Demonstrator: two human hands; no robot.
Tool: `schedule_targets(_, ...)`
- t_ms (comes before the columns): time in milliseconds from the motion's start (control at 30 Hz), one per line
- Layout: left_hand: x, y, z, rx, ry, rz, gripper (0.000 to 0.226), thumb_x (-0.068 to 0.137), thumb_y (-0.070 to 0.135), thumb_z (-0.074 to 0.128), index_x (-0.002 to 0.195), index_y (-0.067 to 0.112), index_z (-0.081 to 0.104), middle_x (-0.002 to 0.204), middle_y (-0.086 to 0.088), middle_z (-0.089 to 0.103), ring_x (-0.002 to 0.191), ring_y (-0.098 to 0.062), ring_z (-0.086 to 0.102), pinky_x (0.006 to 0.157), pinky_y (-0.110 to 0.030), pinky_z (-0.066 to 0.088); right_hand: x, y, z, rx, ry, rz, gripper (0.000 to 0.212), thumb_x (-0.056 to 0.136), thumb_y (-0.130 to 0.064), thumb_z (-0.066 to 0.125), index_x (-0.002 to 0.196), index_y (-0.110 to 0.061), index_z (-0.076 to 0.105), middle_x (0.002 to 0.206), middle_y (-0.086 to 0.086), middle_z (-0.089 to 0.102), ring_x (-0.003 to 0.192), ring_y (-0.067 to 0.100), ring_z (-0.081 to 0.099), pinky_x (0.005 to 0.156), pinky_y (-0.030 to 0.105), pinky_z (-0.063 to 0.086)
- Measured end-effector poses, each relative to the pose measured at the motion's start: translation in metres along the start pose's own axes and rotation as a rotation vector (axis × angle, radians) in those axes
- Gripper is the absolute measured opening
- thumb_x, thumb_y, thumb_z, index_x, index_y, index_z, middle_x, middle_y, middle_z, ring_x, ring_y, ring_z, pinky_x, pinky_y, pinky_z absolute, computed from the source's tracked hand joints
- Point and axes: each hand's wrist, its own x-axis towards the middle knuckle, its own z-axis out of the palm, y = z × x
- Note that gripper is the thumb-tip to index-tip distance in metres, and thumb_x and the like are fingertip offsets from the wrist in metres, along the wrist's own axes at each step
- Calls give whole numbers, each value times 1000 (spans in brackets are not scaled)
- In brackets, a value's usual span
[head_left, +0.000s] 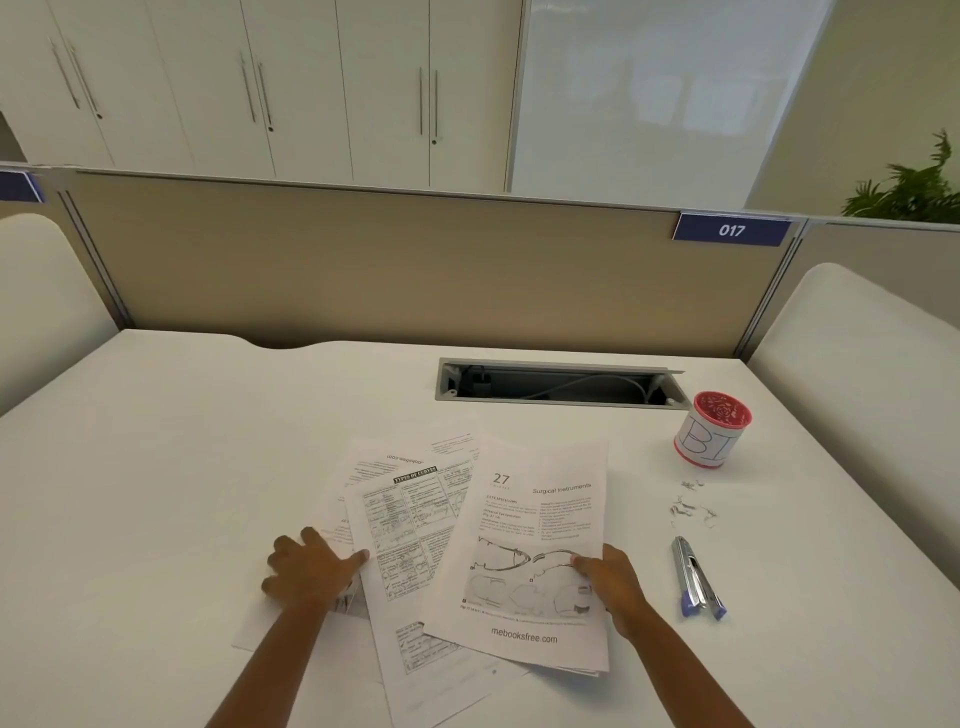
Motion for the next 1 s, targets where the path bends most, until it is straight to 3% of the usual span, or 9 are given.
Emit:
schedule_targets(133,-1,6,-5,-87,-21,-57,82,71,62,62,126,6,36,128,-21,38,120,-33,39,95,-43,39,-2,-1,5,23,-35,17,28,88,-6,50,115,-7,59,107,11,65,97,32,63,59,26,49)
schedule_targets(300,0,19,-3,-383,-179,-104,86,69,48,73,125,-5,35,127,-24,48,119,-38,45,98,-45,40,-6,1,15,85,-95,64,24,87,-3,49,105,-15,59,101,13,67,79,27,65,59,29,52)
schedule_targets(500,-24,44,6,-262,-154,-131,58,72,36,72,116,4,50,126,-17,39,118,-31,39,96,-39,37,-11,9,32,89,-174,66,30,87,0,48,113,-11,57,112,16,66,91,33,65,68,36,55)
schedule_targets(633,-35,55,14,-283,-71,-134,63,73,19,71,121,-4,36,126,-21,34,116,-33,40,90,-39,44,-12,15,35,70,-159,81,31,87,-2,50,116,-10,57,114,16,66,95,34,65,76,41,56)
schedule_targets(767,-33,59,14,-438,-108,-139,62,76,8,69,122,-9,30,129,-27,33,117,-39,42,91,-41,44,-11,19,36,34,-150,66,32,86,-2,50,118,-7,57,115,15,66,97,33,64,86,44,54)
schedule_targets(933,-26,52,12,-605,-245,-120,57,75,7,70,119,-11,38,123,-25,51,112,-37,51,88,-38,44,-12,18,37,-6,-140,56,33,86,-3,49,118,-10,56,110,11,66,94,30,64,72,33,55)
schedule_targets(1000,-24,51,11,-685,-281,-127,49,74,5,70,113,-11,46,115,-24,58,98,-34,57,82,-35,46,-12,18,38,-24,-135,51,33,86,-4,50,119,-10,55,113,11,65,95,30,64,78,38,56)
